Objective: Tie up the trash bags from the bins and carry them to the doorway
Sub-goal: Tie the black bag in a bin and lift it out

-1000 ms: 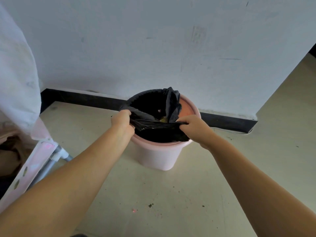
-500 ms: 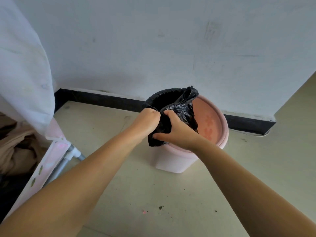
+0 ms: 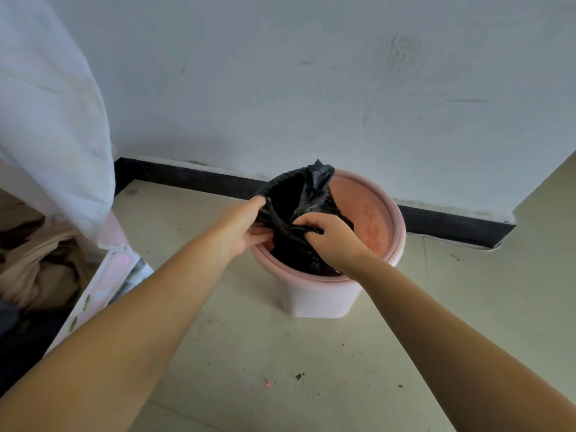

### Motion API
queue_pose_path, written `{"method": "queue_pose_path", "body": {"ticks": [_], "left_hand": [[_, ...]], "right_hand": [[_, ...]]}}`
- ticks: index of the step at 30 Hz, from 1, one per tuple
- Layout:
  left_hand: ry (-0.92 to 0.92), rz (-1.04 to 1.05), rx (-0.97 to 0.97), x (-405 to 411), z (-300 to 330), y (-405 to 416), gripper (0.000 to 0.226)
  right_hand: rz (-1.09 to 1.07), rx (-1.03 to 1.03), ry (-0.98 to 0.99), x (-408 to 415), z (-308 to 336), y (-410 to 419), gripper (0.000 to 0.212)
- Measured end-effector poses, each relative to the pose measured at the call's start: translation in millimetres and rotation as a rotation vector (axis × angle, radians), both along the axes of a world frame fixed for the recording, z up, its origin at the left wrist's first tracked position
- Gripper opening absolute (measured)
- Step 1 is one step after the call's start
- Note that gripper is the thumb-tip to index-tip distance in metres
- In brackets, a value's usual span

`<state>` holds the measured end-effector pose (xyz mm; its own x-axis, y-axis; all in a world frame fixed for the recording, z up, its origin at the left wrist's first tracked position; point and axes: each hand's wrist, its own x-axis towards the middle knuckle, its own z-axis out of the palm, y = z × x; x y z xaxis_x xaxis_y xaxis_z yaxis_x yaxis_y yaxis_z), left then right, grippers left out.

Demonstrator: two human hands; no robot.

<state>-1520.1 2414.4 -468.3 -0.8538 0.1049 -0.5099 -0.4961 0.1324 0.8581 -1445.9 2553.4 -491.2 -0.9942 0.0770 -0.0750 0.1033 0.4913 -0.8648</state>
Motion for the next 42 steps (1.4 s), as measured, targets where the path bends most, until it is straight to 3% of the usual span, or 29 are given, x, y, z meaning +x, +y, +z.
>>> {"method": "queue_pose_path", "body": {"ticks": [5,8,9,11,13,14,16,18,20,23,25,27,29,30,33,36,38,40,42], "left_hand": [[0.362,0.166,-0.004,-4.7,-11.5,3.9,0.010],[0.619,0.008,-0.150,6.1,-6.9,9.9,0.016],[0.726,-0.105,-0.216,12.2,-5.3,13.2,0.019],[0.821,-0.355,-0.291,29.5,-2.7,22.3,0.024],[0.741,-0.485,-0.228,39.5,-5.8,29.6,0.024],[0.658,-0.445,-0.127,40.0,-4.5,31.6,0.024],[0.415,-0.249,0.169,34.7,1.6,31.9,0.025],[0.174,-0.156,0.403,29.0,5.7,31.3,0.032],[0.137,-0.190,0.351,28.3,4.3,32.9,0.039],[0.271,-0.115,0.022,18.7,0.1,38.6,0.034],[0.373,-0.005,-0.099,2.5,-5.8,37.2,0.030],[0.390,-0.120,-0.073,-5.6,-10.3,36.8,0.037],[0.219,-0.225,-0.115,-4.1,-19.8,45.6,0.070],[0.143,-0.293,-0.125,-1.4,-27.6,51.5,0.074],[0.089,-0.404,-0.002,16.2,-33.7,69.3,0.009],[0.279,-0.353,-0.068,18.3,-30.1,71.2,0.032],[0.382,-0.402,-0.136,17.2,-21.3,68.0,0.035],[0.388,-0.479,-0.151,20.5,-12.4,65.9,0.035],[0.380,-0.523,-0.155,24.1,-7.6,64.6,0.038]], "right_hand": [[0.033,-0.060,-0.019,0.2,2.5,-0.3,0.042],[-0.176,-0.087,-0.007,-1.5,1.4,7.5,0.038],[-0.309,-0.189,-0.007,-3.3,0.4,9.7,0.038],[-0.468,-0.592,-0.055,-6.4,1.6,14.8,0.034],[-0.316,-0.859,-0.089,-7.9,3.7,21.5,0.024],[-0.163,-0.891,-0.102,-6.9,5.1,25.5,0.020],[0.157,-0.802,-0.126,-2.0,8.0,29.8,0.029],[0.261,-0.520,-0.129,0.4,9.0,27.1,0.043],[0.192,-0.165,-0.054,0.6,9.9,17.9,0.044],[0.076,0.178,0.053,2.4,13.6,15.5,0.023],[0.013,0.148,-0.006,7.3,16.3,24.3,0.016],[0.029,0.075,-0.055,15.7,20.0,31.2,0.022],[0.097,0.084,-0.085,22.5,25.2,31.5,0.031],[0.129,0.121,-0.109,23.7,24.7,31.9,0.030],[0.115,0.218,-0.117,21.6,18.3,37.1,0.022],[-0.104,0.227,0.022,15.5,13.6,47.9,0.023],[-0.208,0.187,0.000,13.2,13.9,52.8,0.060],[-0.139,0.198,-0.100,10.8,12.9,53.2,0.078],[0.026,0.282,-0.164,11.8,11.9,46.5,0.056]]}}
